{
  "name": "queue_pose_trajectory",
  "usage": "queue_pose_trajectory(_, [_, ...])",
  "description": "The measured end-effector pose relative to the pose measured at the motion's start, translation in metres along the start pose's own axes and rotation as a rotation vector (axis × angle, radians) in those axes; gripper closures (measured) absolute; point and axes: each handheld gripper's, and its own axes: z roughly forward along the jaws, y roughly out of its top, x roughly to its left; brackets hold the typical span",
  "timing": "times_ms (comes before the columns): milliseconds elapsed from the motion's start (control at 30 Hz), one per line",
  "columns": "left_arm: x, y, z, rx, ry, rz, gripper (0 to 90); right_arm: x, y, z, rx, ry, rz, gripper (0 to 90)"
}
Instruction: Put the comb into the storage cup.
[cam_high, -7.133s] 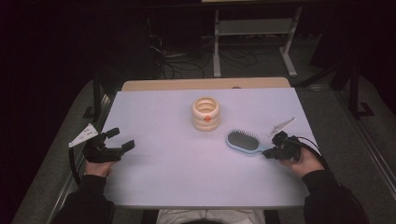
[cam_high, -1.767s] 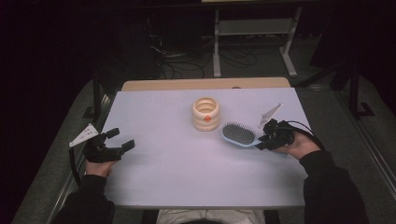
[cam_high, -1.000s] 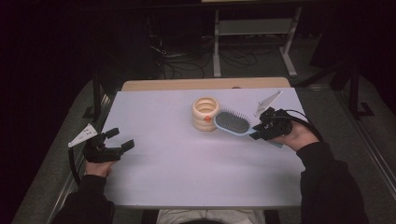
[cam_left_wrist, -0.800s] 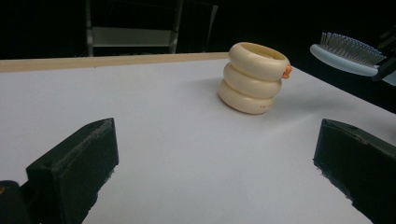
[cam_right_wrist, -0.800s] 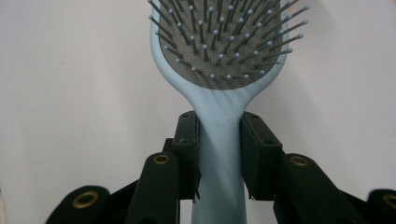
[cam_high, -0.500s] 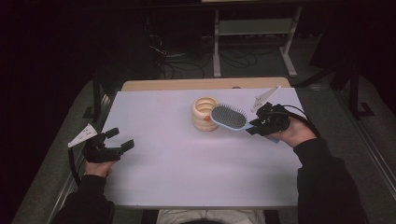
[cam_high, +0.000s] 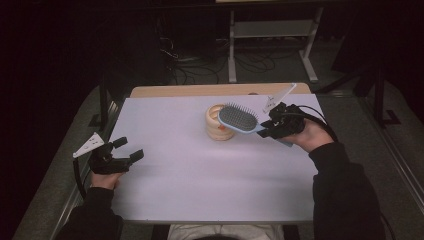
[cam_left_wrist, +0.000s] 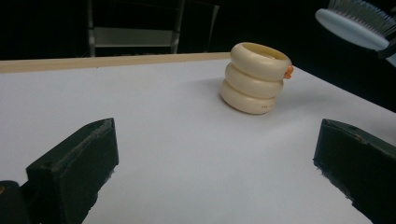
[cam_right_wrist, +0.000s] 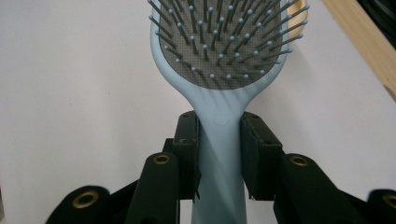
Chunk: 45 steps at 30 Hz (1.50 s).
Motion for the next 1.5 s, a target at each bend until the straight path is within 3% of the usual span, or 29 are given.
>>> queue_pose_trajectory(167, [0.0,0.0,0.0,-0.005,0.0,-0.003,0.0,0.004,0.01,-0.001,-0.011,-0.005,-0.031,68.1])
queue_pose_trajectory(800, [-0.001,0.003,0.0,0.001,-0.001,-0.004,0.0,0.008,0.04,-0.001,-0.039,-0.011,-0.057,68.1])
queue_pose_trajectory(1033, [-0.005,0.012,0.0,-0.023,-0.008,-0.016,0.0,0.01,0.049,0.001,-0.039,-0.016,-0.071,68.1])
queue_pose_trajectory(1267, [-0.014,0.024,0.011,0.01,-0.022,0.029,0.0,0.011,0.058,-0.002,-0.037,-0.023,-0.08,68.1])
queue_pose_trajectory(1500, [-0.021,0.039,0.024,0.013,-0.035,0.039,0.0,0.014,0.067,-0.002,-0.045,-0.027,-0.097,68.1])
